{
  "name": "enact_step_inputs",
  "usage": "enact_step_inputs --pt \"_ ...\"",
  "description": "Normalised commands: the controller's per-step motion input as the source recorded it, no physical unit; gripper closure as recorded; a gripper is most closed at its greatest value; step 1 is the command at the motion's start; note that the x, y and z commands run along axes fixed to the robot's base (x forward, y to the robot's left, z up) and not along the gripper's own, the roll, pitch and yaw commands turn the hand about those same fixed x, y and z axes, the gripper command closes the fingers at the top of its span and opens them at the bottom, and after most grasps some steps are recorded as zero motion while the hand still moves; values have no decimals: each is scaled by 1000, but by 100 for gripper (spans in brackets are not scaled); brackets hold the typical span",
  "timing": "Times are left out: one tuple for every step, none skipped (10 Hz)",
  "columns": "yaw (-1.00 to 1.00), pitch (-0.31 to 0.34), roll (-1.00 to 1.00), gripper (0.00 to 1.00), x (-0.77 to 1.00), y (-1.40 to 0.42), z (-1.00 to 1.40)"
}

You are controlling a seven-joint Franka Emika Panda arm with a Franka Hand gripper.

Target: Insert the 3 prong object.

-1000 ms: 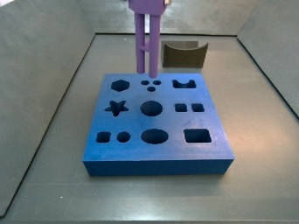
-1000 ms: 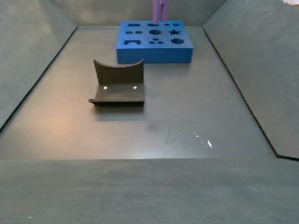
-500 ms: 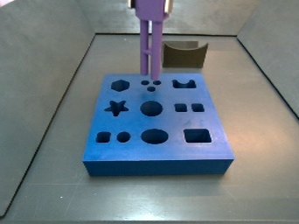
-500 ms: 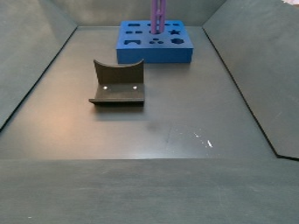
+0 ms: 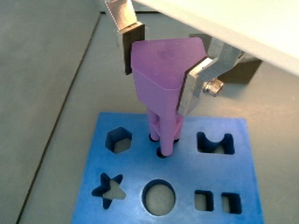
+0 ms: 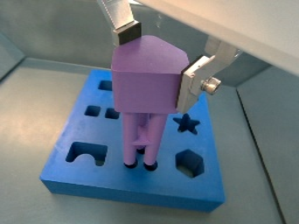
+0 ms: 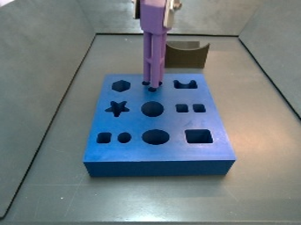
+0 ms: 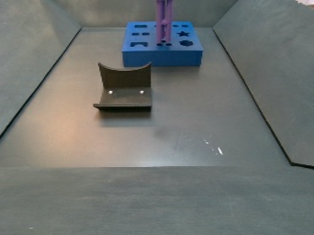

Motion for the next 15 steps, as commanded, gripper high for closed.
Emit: enact_step_inputs --pt "-203 11 87 100 0 0 -277" --pt "-83 19 100 100 -6 0 -277" --pt "-154 34 111 100 -14 0 -323" --pt "-123 0 51 100 -46 0 -449" --pt "-157 0 19 100 0 -20 -546" --pt "-289 19 163 100 146 -9 -523" --pt "-409 136 297 100 257 0 -417" --pt "-394 150 379 100 231 0 -363" --pt "-374 61 389 100 194 -34 -460" --pt "-234 0 213 100 143 0 -494" --pt "-71 -156 0 100 9 0 -483" --pt "-31 -346 -43 100 -69 23 -531" --pt "-34 -394 -93 100 -123 31 -423" --pt "0 -417 -114 100 -120 46 -377" --pt "0 -451 -121 100 -243 0 -317"
